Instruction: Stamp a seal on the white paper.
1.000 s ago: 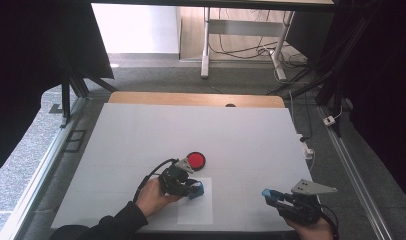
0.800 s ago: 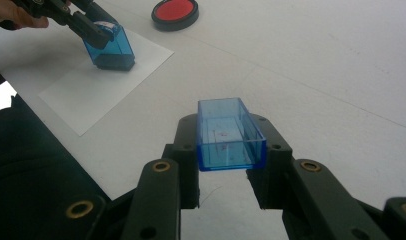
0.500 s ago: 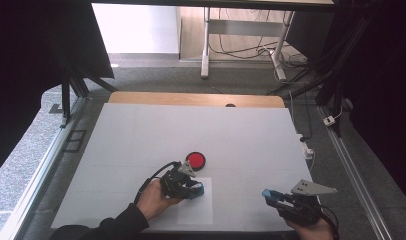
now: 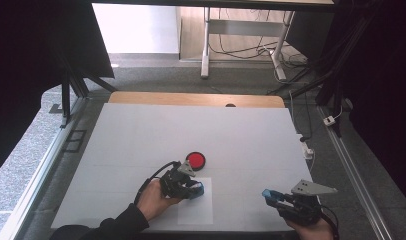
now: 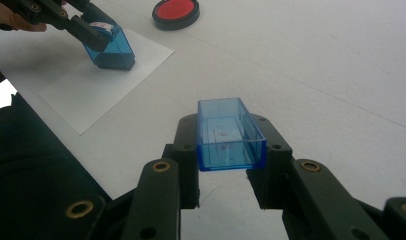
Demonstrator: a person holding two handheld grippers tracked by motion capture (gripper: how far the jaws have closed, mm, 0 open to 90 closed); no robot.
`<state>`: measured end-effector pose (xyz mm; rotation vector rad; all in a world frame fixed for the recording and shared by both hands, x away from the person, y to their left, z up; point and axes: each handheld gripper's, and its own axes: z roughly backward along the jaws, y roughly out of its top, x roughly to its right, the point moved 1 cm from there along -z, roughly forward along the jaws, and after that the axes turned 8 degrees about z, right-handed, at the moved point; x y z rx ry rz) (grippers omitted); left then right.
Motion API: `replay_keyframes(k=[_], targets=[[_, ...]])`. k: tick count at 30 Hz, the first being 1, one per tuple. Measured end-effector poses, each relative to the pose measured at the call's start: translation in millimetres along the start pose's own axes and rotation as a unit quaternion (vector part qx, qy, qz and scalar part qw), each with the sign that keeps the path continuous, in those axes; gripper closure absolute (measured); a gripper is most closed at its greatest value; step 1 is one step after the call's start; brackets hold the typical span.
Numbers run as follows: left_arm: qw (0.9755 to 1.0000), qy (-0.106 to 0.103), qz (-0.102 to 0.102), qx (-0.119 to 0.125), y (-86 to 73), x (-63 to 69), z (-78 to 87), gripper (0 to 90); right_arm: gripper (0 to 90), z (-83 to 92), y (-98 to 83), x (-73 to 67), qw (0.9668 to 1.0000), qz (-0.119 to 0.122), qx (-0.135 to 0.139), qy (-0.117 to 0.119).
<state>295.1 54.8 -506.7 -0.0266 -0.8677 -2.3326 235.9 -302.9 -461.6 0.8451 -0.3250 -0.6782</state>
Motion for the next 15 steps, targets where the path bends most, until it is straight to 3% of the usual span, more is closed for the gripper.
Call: replay_keyframes(k=[11,15], targets=[[1.0000,0.003,-0.008,-0.004,2.4,1.8,1.5,70.3,68.3,0.4,-0.1,0.0,1.0000,0.000,0.001,-0.001],[1.0000,-0.001,-0.006,0.006,3.9,1.2,7.1,70.3,68.3,0.5,-0.1,0.0,1.0000,0.000,0.001,0.000]])
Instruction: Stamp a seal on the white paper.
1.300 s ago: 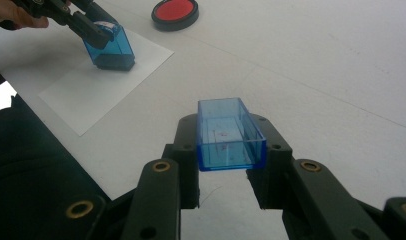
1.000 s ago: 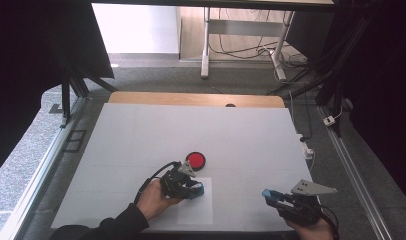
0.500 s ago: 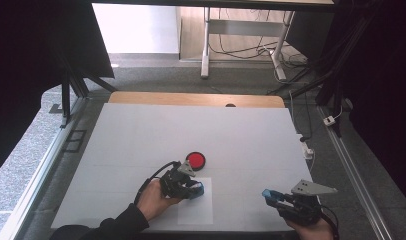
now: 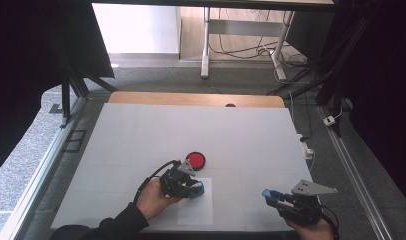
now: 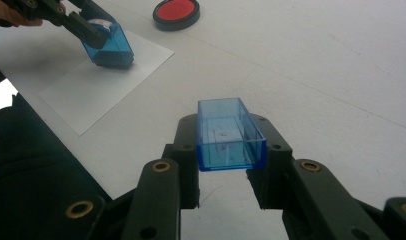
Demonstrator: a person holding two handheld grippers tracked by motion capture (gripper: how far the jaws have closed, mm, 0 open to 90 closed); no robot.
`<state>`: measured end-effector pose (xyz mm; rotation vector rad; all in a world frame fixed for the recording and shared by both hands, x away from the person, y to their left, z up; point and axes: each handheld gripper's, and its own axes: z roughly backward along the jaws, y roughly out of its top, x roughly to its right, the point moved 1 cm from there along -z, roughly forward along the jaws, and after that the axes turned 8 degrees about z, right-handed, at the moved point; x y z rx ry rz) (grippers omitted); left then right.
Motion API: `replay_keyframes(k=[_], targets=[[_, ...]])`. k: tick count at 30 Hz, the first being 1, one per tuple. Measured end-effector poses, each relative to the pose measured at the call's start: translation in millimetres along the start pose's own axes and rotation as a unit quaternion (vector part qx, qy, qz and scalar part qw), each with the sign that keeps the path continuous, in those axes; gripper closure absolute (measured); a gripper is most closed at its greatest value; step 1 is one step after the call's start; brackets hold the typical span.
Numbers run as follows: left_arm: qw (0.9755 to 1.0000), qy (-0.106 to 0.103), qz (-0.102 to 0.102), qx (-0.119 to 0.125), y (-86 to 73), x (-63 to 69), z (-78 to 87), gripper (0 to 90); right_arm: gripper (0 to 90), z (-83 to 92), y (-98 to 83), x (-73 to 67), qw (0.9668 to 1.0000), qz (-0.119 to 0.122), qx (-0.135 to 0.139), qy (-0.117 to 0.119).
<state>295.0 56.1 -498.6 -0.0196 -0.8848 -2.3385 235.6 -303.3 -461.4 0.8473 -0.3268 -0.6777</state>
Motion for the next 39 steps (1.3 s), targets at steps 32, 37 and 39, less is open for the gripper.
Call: replay_keyframes(k=[32,37,39], targets=[[0.9925,-0.066,-0.015,0.102,3.7,-10.4,62.1,70.2,68.3,-0.8,0.3,0.1,1.0000,0.000,-0.002,0.005],[0.9904,-0.074,-0.021,0.115,3.6,-11.4,71.1,70.2,68.3,-1.1,0.4,-0.2,1.0000,0.001,-0.002,0.007],[0.9894,-0.077,-0.023,0.121,3.5,-12.2,74.9,70.2,68.3,-1.1,0.3,-0.3,1.0000,0.001,-0.001,0.006]])
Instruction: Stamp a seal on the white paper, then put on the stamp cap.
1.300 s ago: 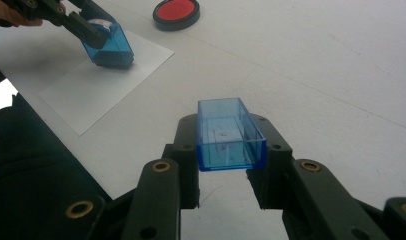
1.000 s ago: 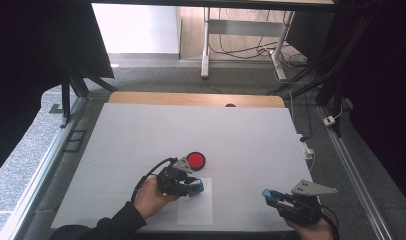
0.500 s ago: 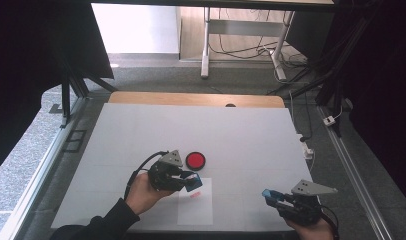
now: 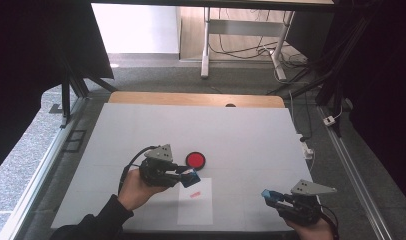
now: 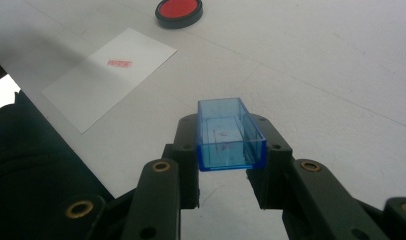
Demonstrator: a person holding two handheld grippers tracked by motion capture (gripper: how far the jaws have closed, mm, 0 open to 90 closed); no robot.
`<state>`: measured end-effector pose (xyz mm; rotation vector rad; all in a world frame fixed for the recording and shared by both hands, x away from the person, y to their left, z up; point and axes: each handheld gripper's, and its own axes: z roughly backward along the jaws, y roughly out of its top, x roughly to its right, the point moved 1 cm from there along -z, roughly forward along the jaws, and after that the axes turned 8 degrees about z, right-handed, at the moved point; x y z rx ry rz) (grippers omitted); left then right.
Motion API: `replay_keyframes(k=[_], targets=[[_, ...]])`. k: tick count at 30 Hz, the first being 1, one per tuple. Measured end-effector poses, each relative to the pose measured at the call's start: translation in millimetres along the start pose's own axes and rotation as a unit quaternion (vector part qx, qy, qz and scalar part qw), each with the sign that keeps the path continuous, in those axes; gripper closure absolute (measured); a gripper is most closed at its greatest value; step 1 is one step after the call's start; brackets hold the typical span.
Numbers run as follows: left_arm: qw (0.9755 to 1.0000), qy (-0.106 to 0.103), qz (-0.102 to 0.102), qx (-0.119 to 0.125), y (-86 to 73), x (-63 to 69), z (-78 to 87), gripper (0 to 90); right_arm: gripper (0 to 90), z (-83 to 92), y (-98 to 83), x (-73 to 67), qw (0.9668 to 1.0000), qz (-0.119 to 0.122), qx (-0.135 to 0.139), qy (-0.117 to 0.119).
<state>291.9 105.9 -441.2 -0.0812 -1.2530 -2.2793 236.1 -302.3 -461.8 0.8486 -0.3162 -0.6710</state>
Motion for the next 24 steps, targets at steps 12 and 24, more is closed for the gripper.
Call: replay_keyframes(k=[12,24], targets=[[0.9988,-0.040,-0.007,0.026,1.2,-0.7,12.8,70.2,68.3,0.2,0.2,-0.1,1.0000,0.002,0.000,0.000],[0.9982,-0.050,-0.021,0.025,1.0,1.3,12.2,70.2,68.3,1.1,5.5,-5.9,0.9994,0.028,0.014,0.011]])
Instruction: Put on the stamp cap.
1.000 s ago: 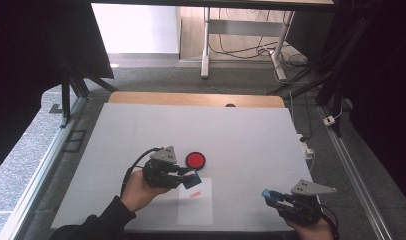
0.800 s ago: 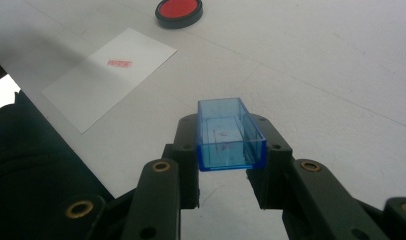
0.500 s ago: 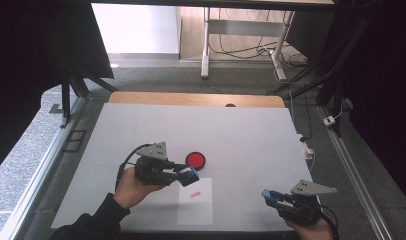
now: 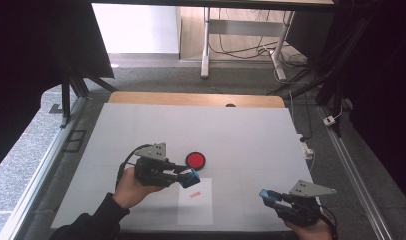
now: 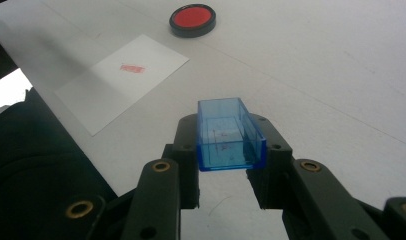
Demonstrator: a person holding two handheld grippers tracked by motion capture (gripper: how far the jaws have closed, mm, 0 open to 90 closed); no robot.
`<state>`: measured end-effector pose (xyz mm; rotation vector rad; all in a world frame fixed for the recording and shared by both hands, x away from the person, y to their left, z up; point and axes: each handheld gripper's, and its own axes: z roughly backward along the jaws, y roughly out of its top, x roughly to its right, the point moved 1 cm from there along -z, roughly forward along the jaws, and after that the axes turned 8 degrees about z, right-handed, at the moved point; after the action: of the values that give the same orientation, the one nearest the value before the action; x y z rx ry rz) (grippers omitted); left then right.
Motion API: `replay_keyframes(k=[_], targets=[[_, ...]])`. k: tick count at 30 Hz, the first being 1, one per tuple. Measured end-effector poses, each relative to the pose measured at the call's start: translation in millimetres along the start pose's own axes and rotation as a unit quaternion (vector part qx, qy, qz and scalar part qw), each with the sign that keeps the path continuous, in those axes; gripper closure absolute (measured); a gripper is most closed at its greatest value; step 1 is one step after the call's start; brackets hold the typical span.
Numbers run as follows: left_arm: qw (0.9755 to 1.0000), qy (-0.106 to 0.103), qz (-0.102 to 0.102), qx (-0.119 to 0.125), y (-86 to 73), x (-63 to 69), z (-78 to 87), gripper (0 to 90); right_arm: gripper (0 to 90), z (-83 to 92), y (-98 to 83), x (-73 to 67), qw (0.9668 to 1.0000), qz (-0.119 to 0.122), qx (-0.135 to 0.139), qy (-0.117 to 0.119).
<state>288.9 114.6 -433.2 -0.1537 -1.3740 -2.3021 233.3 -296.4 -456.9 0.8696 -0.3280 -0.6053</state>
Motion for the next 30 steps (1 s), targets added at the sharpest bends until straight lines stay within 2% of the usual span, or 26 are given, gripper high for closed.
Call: replay_keyframes(k=[8,14,23,27,30], targets=[[0.9999,-0.008,-0.007,0.001,0.2,0.2,0.4,70.2,68.3,-4.2,8.3,-5.1,0.9998,0.009,0.013,0.015],[0.9999,-0.012,-0.012,0.000,1.3,0.3,-0.7,70.2,68.3,-14.2,18.5,-12.1,0.9977,0.020,0.015,0.063],[0.9998,-0.014,-0.017,-0.001,2.7,1.3,-1.5,70.2,68.4,-23.8,28.7,-18.2,0.9953,0.040,0.016,0.087],[0.9997,-0.015,-0.019,0.000,3.3,1.5,-1.6,70.3,68.3,-30.4,35.2,-22.2,0.9925,0.045,0.019,0.112],[0.9997,-0.012,-0.022,0.001,3.5,1.7,-2.1,70.2,68.3,-35.0,38.5,-26.2,0.9916,0.052,0.020,0.117]])
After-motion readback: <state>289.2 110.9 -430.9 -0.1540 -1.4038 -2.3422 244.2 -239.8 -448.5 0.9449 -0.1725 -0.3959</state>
